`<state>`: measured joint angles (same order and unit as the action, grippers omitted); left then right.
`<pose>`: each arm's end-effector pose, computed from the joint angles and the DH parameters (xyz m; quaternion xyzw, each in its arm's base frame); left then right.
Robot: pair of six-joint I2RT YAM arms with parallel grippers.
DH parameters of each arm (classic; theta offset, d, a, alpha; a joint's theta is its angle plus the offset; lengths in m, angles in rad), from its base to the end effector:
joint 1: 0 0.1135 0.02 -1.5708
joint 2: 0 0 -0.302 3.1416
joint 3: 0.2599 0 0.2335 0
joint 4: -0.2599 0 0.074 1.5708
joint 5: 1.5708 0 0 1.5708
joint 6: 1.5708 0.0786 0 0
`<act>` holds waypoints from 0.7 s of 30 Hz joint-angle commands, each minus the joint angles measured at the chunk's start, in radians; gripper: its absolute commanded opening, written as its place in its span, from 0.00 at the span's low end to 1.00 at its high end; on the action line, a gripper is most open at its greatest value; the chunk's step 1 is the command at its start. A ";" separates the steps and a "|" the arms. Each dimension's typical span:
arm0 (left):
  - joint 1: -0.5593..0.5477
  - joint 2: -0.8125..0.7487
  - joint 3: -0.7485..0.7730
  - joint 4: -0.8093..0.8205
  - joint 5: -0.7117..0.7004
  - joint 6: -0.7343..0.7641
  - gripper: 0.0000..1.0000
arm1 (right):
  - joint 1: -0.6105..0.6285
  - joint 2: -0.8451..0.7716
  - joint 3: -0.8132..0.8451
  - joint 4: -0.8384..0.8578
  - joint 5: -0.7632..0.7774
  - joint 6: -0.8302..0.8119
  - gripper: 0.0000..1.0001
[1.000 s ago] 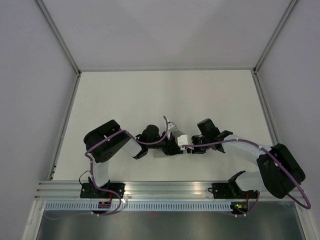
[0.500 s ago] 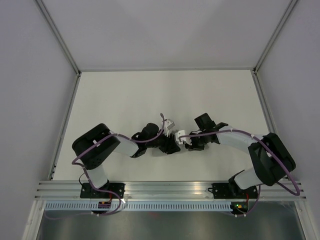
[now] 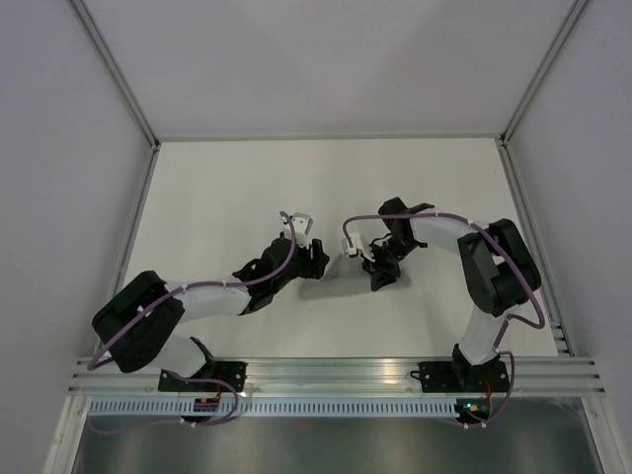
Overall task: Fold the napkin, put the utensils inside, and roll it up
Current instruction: Roll the napkin at the center of the board.
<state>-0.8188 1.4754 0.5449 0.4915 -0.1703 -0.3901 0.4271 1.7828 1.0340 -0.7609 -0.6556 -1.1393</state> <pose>0.2224 -0.2182 0.2046 0.1344 0.8315 -0.2445 0.4804 0.2514 0.1671 0.1630 -0.6746 0.6637 0.2915 0.1393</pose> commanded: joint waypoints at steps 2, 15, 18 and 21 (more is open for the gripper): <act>0.001 -0.107 0.000 -0.042 -0.155 0.082 0.66 | -0.024 0.165 0.053 -0.168 0.034 -0.062 0.11; -0.290 0.003 0.001 0.128 -0.238 0.577 0.65 | -0.042 0.365 0.251 -0.281 0.031 0.009 0.10; -0.341 0.074 0.029 0.145 -0.218 0.648 0.67 | -0.045 0.389 0.256 -0.273 0.037 0.019 0.11; -0.371 0.132 0.065 0.128 -0.173 0.697 0.70 | -0.045 0.397 0.261 -0.268 0.044 0.029 0.11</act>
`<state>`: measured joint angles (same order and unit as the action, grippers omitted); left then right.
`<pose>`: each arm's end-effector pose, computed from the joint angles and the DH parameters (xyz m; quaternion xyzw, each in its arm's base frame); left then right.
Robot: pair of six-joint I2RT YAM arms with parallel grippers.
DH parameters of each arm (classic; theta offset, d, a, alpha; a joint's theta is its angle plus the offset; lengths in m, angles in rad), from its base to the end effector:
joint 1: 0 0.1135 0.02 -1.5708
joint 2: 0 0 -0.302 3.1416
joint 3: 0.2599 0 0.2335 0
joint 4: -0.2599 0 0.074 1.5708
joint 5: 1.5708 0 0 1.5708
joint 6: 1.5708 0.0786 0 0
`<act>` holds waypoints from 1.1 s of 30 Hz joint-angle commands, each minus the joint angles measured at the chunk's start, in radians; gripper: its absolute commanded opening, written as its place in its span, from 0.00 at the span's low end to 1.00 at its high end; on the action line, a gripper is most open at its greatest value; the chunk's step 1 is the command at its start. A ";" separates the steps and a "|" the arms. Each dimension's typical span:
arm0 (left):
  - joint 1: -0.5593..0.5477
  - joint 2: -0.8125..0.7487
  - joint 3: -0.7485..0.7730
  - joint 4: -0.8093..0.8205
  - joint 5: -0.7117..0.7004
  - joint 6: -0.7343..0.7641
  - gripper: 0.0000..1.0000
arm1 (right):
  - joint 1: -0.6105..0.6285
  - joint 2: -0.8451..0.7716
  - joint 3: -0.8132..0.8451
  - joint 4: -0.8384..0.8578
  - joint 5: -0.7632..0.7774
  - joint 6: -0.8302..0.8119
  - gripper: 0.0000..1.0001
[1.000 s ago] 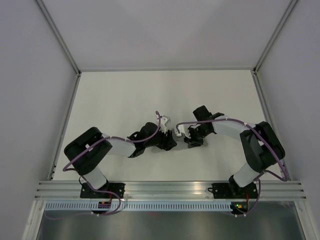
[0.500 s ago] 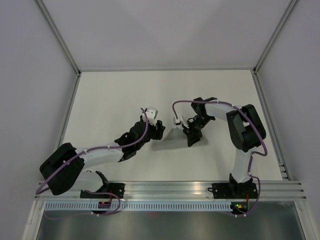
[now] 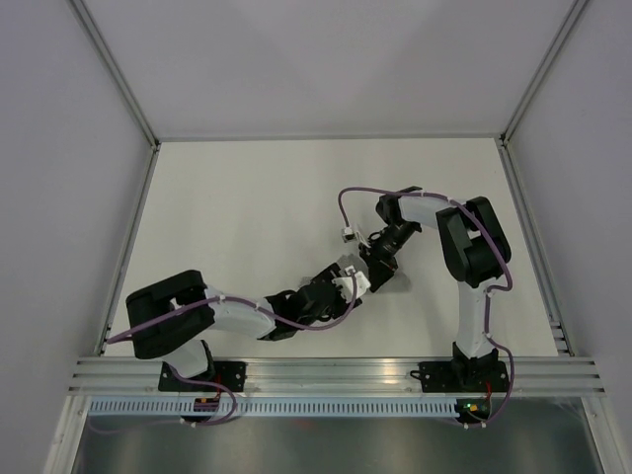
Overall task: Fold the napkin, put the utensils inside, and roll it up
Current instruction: Roll the napkin at the center of the board.
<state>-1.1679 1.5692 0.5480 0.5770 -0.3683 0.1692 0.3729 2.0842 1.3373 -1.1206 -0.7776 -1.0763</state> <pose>0.1521 -0.2847 0.1911 0.4385 0.7129 -0.1155 0.5350 0.2934 0.1740 0.1430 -0.5647 0.7224 0.3991 0.0008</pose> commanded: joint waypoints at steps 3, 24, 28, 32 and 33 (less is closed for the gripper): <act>-0.042 0.116 0.087 0.069 0.037 0.191 0.69 | 0.008 0.105 -0.038 0.094 0.167 -0.027 0.11; -0.042 0.247 0.070 0.098 0.111 0.086 0.30 | -0.003 0.094 0.000 0.082 0.153 0.016 0.44; -0.027 0.245 0.063 0.075 0.153 0.021 0.21 | -0.006 0.045 0.003 0.085 0.144 0.044 0.60; 0.017 0.236 0.058 0.038 0.242 -0.049 0.17 | -0.011 -0.022 -0.006 0.099 0.135 0.078 0.68; 0.037 0.233 0.056 0.032 0.259 -0.072 0.16 | -0.015 -0.050 -0.007 0.107 0.129 0.084 0.68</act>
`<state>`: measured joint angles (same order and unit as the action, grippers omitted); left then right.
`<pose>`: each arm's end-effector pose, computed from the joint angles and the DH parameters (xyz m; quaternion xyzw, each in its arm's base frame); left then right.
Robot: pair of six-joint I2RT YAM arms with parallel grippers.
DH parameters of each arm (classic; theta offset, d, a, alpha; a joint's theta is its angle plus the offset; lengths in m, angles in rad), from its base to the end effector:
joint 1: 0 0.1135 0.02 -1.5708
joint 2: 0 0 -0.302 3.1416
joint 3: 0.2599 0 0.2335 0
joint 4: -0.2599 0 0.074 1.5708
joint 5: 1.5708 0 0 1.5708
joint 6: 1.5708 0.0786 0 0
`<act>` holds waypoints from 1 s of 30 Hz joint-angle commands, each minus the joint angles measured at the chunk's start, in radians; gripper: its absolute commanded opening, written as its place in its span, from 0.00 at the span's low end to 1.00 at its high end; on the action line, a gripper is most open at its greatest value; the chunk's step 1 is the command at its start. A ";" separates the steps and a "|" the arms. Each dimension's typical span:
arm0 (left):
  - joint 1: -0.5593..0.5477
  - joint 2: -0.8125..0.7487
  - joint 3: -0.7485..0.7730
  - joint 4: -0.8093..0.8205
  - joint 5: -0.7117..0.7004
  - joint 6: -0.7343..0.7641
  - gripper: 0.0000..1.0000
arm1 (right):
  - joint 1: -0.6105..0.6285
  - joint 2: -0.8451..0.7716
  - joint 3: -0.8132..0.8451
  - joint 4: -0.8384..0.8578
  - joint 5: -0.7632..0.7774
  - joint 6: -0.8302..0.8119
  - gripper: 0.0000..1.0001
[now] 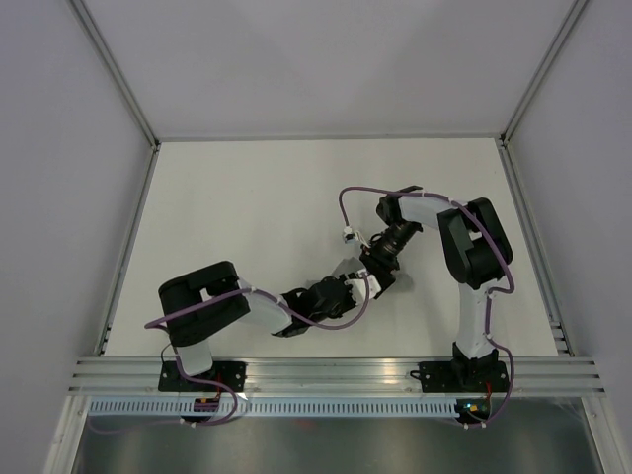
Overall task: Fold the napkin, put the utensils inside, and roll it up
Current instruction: Roll the napkin at the center of the board.
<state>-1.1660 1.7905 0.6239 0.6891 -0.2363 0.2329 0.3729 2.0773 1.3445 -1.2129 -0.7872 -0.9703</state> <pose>0.1600 -0.3267 0.1552 0.4993 0.6886 -0.1423 0.5063 0.2842 0.1710 0.1507 0.5086 -0.7548 -0.4108 0.0536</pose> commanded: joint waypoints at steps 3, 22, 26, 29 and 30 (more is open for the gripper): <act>0.074 -0.002 -0.021 -0.109 0.195 -0.181 0.15 | -0.028 -0.111 -0.028 0.254 0.137 0.028 0.70; 0.315 0.044 -0.003 -0.132 0.595 -0.440 0.11 | -0.097 -0.611 -0.448 0.731 0.057 0.073 0.79; 0.331 0.081 0.039 -0.172 0.663 -0.454 0.11 | -0.051 -0.658 -0.514 0.794 0.071 0.055 0.81; 0.341 0.099 0.071 -0.215 0.686 -0.452 0.11 | 0.029 -0.700 -0.580 0.872 0.155 0.062 0.81; 0.344 0.104 0.080 -0.242 0.692 -0.448 0.11 | 0.075 -0.712 -0.620 0.895 0.176 0.064 0.81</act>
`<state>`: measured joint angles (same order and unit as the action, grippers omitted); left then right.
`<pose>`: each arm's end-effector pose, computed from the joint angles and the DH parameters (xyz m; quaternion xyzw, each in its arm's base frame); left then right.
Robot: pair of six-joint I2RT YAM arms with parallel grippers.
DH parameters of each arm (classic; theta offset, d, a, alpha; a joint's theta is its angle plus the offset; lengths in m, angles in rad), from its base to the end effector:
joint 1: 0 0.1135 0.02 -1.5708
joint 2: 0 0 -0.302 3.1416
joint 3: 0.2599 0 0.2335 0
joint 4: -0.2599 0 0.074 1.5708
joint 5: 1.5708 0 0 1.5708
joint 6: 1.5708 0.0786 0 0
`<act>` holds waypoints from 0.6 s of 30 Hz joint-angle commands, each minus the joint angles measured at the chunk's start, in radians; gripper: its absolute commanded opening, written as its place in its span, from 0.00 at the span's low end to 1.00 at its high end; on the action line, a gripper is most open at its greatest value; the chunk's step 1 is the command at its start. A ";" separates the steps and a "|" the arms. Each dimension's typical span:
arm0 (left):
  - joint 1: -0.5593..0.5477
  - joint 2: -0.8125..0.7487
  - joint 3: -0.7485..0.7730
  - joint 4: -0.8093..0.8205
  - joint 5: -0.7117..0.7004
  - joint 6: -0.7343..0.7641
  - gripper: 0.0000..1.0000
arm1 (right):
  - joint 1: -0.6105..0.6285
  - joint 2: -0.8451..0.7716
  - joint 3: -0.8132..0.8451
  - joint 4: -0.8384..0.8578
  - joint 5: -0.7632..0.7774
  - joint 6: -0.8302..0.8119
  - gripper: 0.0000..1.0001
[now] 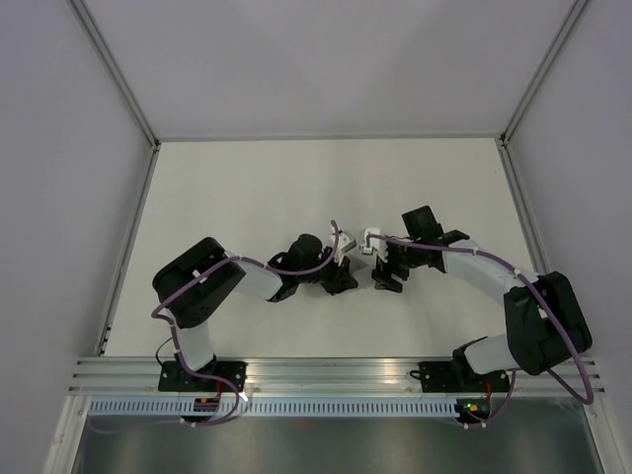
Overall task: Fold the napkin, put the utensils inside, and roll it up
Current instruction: Roll the napkin at the center of the board.
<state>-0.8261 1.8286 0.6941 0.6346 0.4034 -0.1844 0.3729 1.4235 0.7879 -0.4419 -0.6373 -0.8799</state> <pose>0.2316 -0.2967 0.1562 0.3627 0.7674 -0.3927 0.3540 0.2231 0.1375 0.2057 -0.6018 0.7012 0.2359 0.3006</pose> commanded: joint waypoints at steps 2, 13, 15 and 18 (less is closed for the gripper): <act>0.008 0.072 0.028 -0.207 0.070 -0.027 0.11 | 0.115 -0.090 -0.096 0.187 0.091 -0.021 0.81; 0.030 0.124 0.134 -0.354 0.166 0.008 0.12 | 0.216 -0.072 -0.191 0.324 0.260 -0.053 0.78; 0.035 0.127 0.146 -0.378 0.172 0.014 0.12 | 0.219 -0.064 -0.206 0.353 0.284 -0.062 0.78; 0.039 0.135 0.165 -0.409 0.184 0.025 0.13 | 0.219 -0.061 -0.233 0.390 0.307 -0.076 0.77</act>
<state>-0.7853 1.9018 0.8658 0.4171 0.5735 -0.1875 0.5869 1.3567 0.5747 -0.1314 -0.3752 -0.9249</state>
